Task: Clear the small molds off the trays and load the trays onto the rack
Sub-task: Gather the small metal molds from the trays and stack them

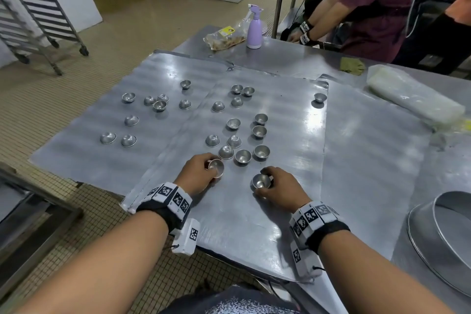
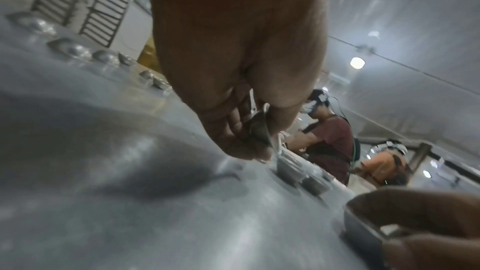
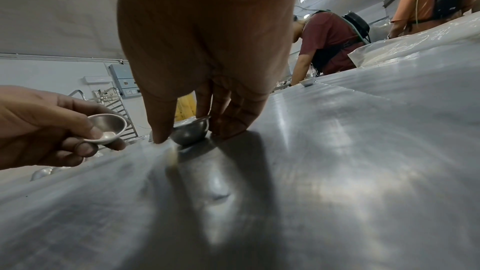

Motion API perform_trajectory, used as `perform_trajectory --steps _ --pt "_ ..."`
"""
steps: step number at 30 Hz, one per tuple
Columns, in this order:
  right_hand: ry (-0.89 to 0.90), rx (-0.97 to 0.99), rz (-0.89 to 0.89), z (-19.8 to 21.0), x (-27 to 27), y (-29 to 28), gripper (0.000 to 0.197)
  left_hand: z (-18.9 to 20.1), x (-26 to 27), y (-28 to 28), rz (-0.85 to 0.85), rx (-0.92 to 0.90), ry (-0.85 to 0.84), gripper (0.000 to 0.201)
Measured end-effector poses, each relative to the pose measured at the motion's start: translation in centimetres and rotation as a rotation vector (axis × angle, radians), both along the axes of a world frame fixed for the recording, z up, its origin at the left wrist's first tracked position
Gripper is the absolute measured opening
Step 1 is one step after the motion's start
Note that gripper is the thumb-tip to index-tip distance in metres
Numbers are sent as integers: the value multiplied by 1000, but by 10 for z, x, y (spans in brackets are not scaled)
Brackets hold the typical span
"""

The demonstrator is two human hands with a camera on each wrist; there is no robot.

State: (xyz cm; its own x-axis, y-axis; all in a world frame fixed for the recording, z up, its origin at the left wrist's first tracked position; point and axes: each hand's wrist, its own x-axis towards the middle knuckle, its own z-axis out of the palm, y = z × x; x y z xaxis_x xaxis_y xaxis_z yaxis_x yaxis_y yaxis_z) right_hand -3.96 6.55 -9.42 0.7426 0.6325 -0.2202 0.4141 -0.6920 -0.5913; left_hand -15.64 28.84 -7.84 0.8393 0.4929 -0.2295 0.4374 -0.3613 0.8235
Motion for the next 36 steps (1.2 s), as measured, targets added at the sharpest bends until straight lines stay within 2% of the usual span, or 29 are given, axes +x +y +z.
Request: perform_trajectory --steps 2,5,9,13,19,23,30,36 --pt "8 7 -3 0 0 0 57 -2 -1 1 77 -206 -45 27" --pt "-6 4 -2 -1 -1 1 66 -6 -1 3 135 -311 -87 25" --pt "-62 5 -14 3 -4 8 49 -6 1 3 173 -373 -118 21" --pt "-40 44 17 10 1 22 47 -7 2 10 181 -398 -113 18" --pt "-40 245 22 25 -10 54 50 -6 1 21 175 -437 -107 16" --pt "-27 306 57 35 -21 84 56 -4 -3 29 171 -524 -113 20" --pt "-48 287 107 35 -36 119 58 12 -9 42 209 -788 -200 27" --pt "-43 248 120 29 -40 129 63 6 -9 49 183 -807 -184 24"
